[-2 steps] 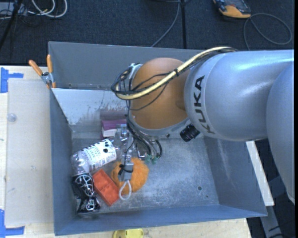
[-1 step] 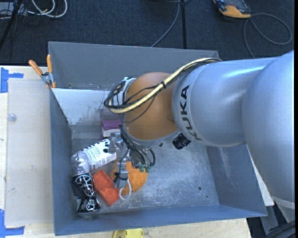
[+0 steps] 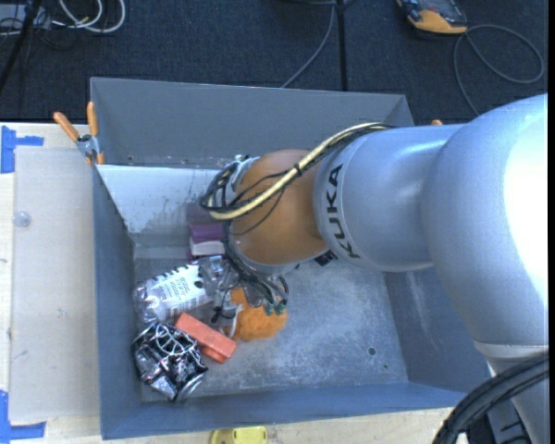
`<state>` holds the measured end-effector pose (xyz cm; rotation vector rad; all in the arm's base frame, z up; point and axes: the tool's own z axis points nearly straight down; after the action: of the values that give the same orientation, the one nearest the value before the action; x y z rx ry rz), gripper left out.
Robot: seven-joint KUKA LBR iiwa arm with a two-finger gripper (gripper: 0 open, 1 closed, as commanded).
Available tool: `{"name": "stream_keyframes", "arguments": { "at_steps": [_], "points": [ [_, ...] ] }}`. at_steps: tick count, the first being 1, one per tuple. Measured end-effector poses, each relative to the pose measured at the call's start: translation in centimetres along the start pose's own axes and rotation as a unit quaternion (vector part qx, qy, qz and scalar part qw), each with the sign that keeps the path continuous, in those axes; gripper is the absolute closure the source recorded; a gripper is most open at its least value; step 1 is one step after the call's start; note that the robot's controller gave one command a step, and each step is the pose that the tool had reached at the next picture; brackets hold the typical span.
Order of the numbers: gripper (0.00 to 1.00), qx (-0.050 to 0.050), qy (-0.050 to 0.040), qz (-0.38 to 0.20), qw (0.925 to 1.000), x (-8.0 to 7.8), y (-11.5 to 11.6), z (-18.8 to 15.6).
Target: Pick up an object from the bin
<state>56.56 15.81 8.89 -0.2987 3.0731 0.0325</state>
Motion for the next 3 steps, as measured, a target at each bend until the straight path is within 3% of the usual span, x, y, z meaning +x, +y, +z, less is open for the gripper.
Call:
{"name": "stream_keyframes", "arguments": {
  "at_steps": [1, 2, 3],
  "points": [
    [0.0, 0.001, 0.0086, 0.0, 1.0, 0.5, 0.0, 0.4],
    [0.0, 0.001, 0.009, 0.0, 1.0, 0.5, 0.0, 0.4],
    [0.0, 0.001, 0.0119, -0.026, 0.9996, 2.6, -4.2, -1.4]
  ]
}}
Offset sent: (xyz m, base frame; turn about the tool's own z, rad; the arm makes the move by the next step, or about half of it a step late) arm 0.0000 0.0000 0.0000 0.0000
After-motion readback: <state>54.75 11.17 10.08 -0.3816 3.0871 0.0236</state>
